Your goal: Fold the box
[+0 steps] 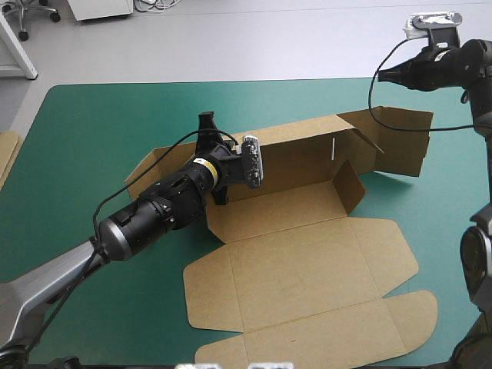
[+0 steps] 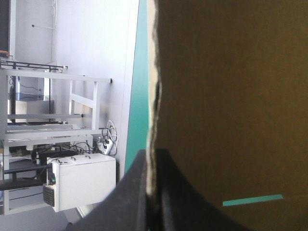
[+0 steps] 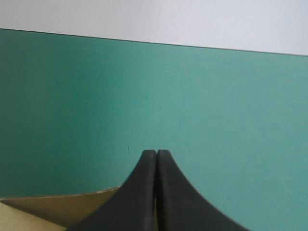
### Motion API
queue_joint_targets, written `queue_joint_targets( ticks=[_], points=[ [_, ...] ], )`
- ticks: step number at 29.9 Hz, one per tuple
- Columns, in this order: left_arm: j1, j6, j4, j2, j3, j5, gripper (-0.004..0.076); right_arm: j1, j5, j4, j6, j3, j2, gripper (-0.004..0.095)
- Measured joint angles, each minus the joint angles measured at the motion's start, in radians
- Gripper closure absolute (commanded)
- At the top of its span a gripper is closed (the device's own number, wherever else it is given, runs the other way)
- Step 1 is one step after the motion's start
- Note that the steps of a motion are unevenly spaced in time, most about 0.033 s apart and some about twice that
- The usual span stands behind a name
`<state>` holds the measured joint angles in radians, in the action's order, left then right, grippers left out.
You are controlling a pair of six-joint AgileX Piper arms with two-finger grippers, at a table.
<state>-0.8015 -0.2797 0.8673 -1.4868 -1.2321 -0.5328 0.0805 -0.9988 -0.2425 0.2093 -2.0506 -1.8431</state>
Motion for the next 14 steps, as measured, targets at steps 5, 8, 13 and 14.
queue_joint_targets(
  ticks=[5,8,13,14],
  points=[
    [0.000,0.000,0.045,0.000,0.000,0.033,0.0734,0.050,-0.038,-0.088,0.036,-0.055,-0.106,0.0927],
    [0.000,0.000,0.054,0.000,0.000,0.049,0.0734,0.058,-0.041,-0.096,0.058,-0.057,-0.139,0.0927],
    [0.000,0.000,0.062,0.000,0.017,0.071,0.0734,0.058,-0.049,-0.106,0.084,-0.057,-0.163,0.0927],
    [0.000,0.000,0.074,-0.004,0.026,0.082,0.0734,0.059,-0.056,-0.106,0.085,-0.057,-0.167,0.0927]
  ],
)
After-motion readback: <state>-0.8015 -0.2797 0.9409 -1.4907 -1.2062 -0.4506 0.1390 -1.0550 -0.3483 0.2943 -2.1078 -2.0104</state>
